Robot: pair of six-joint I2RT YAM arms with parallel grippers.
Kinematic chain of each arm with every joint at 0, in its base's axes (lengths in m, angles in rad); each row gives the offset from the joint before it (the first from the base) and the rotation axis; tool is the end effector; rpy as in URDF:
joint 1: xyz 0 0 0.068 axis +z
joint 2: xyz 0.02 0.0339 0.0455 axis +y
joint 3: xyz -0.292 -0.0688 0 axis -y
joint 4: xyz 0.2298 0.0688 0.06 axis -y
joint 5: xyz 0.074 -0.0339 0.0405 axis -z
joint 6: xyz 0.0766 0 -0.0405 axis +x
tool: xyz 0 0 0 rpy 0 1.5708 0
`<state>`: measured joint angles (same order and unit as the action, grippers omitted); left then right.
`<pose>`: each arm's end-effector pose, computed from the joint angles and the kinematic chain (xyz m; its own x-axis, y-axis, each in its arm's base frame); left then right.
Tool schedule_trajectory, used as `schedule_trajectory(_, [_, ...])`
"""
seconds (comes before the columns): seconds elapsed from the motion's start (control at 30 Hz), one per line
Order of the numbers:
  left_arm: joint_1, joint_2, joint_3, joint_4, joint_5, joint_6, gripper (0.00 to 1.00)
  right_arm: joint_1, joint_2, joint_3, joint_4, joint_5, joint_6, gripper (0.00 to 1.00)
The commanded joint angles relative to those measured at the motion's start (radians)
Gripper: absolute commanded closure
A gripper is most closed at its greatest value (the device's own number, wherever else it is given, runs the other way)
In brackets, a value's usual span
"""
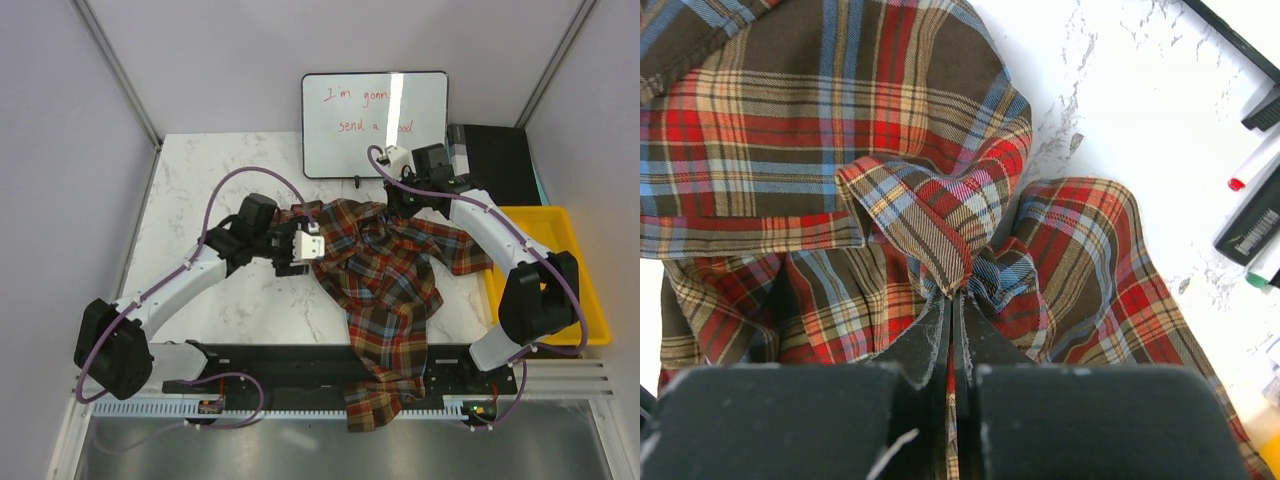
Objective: Fold and stack the long sleeve shirts
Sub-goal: Flatten the shirt out
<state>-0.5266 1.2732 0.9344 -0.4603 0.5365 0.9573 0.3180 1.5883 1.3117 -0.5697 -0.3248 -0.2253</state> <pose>0.2125 -0.1688 0.2727 0.2484 0.6685 -0.7010 0.9327 0.0301 0.3593 0.3340 0.1357 0.2906 -0.5822 -0.4146 -0.6994 -0.6435 0.7607 0.0849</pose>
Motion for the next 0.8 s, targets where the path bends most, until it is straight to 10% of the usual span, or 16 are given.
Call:
schedule_trajectory(0.0, [-0.142,0.05,-0.052,0.186,-0.053,0.173,0.17,0.001,0.019,0.055,-0.018,0.021,-0.009,1.0])
schedule_trajectory(0.33, [-0.184,0.207,-0.008,0.299,-0.125,0.126,0.31,0.001,0.033,0.072,-0.048,0.036,-0.022,1.0])
schedule_trajectory(0.63, [-0.141,0.127,-0.014,0.233,-0.139,0.152,0.93,0.001,0.041,0.063,-0.064,0.029,-0.042,0.97])
schedule_trajectory(0.77, [-0.076,0.059,-0.002,0.14,-0.112,0.133,0.98,0.004,0.056,0.061,-0.068,0.006,-0.045,0.93])
